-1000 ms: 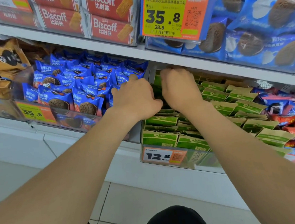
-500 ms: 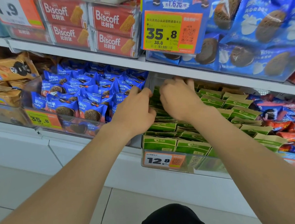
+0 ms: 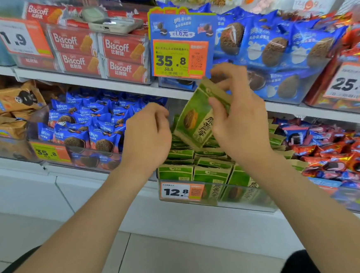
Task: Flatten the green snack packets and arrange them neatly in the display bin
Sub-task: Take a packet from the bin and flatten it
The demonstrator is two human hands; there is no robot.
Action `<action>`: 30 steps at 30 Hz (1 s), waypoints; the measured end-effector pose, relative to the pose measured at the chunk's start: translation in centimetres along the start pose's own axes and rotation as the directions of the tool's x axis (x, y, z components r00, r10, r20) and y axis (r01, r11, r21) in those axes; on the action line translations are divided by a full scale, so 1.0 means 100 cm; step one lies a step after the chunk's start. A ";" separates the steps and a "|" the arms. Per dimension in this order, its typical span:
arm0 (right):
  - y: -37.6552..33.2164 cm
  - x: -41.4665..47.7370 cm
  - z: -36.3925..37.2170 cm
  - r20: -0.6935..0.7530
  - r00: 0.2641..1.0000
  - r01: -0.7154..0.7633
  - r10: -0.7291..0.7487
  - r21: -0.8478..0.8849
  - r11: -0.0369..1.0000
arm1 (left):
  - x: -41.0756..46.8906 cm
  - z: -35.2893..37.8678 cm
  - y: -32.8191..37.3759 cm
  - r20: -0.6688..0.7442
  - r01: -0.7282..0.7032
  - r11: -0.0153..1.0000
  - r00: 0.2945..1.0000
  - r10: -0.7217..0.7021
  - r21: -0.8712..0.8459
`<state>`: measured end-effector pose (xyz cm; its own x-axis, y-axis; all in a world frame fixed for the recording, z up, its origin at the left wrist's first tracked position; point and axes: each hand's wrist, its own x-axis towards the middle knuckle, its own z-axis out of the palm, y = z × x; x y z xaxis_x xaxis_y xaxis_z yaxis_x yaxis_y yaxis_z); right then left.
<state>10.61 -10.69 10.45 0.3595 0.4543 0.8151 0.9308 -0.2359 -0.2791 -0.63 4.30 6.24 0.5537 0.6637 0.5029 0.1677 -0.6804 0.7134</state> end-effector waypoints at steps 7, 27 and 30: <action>-0.005 -0.036 -0.008 -0.109 0.910 -0.300 0.400 0.495 0.816 | -0.030 0.010 0.043 0.048 -0.226 0.943 0.969 0.244 -0.243; -0.015 -0.062 -0.036 0.402 0.730 -0.607 0.552 0.752 0.256 | -0.066 0.015 0.087 0.324 0.209 0.875 0.944 -0.064 -0.437; -0.016 -0.068 -0.039 0.381 0.722 -0.634 0.577 0.698 0.334 | -0.072 0.015 0.088 0.338 0.206 0.875 0.940 -0.052 -0.438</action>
<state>6.37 -16.76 7.31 0.8219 0.5192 0.2345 0.1283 0.2324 -0.9641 -1.95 -6.92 8.12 0.7872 0.5539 0.2710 -0.0970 -0.3228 0.9415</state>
